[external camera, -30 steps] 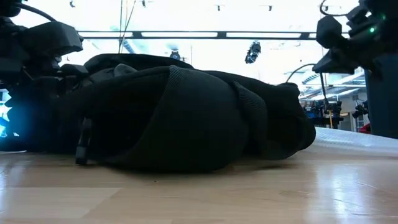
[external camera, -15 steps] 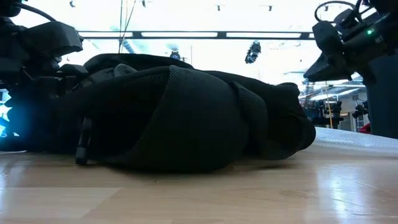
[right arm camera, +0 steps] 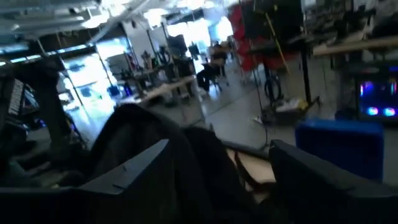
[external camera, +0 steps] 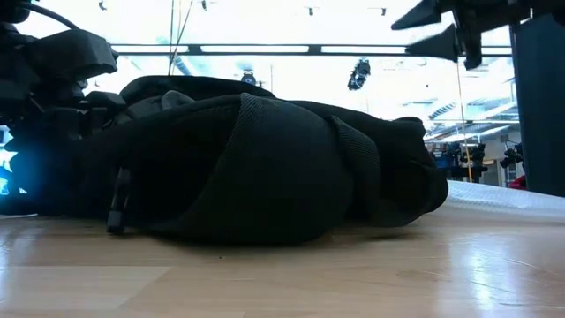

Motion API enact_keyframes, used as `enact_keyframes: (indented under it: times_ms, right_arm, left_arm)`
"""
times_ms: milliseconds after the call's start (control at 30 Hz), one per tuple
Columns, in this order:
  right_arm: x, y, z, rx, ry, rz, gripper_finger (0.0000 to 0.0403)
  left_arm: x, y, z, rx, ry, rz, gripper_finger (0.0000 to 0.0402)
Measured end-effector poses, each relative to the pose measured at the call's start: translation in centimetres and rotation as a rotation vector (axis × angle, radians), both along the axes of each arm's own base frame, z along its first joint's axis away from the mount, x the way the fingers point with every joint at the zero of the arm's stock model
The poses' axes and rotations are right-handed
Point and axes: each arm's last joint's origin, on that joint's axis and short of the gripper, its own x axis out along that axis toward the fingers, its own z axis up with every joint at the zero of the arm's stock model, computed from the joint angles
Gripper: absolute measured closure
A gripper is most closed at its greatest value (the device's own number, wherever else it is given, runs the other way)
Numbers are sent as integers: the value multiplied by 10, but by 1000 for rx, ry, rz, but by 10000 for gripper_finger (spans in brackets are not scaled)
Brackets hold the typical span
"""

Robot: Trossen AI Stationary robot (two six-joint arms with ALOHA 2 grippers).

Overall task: Unpack backpack
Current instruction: Remove the black USB cable from the backpack

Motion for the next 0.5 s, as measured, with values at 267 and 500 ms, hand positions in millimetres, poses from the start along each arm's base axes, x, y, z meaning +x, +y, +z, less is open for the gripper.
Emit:
enact_keyframes:
  times_ms: [267, 500]
  right_arm:
    - [7, -2, 4, 23, -85, 131, 137]
    - [53, 7, -16, -20, -12, 354, 177]
  left_arm:
    - [0, -1, 0, -5, 10, -32, 352]
    - [12, -8, 21, 80, -55, -75, 352]
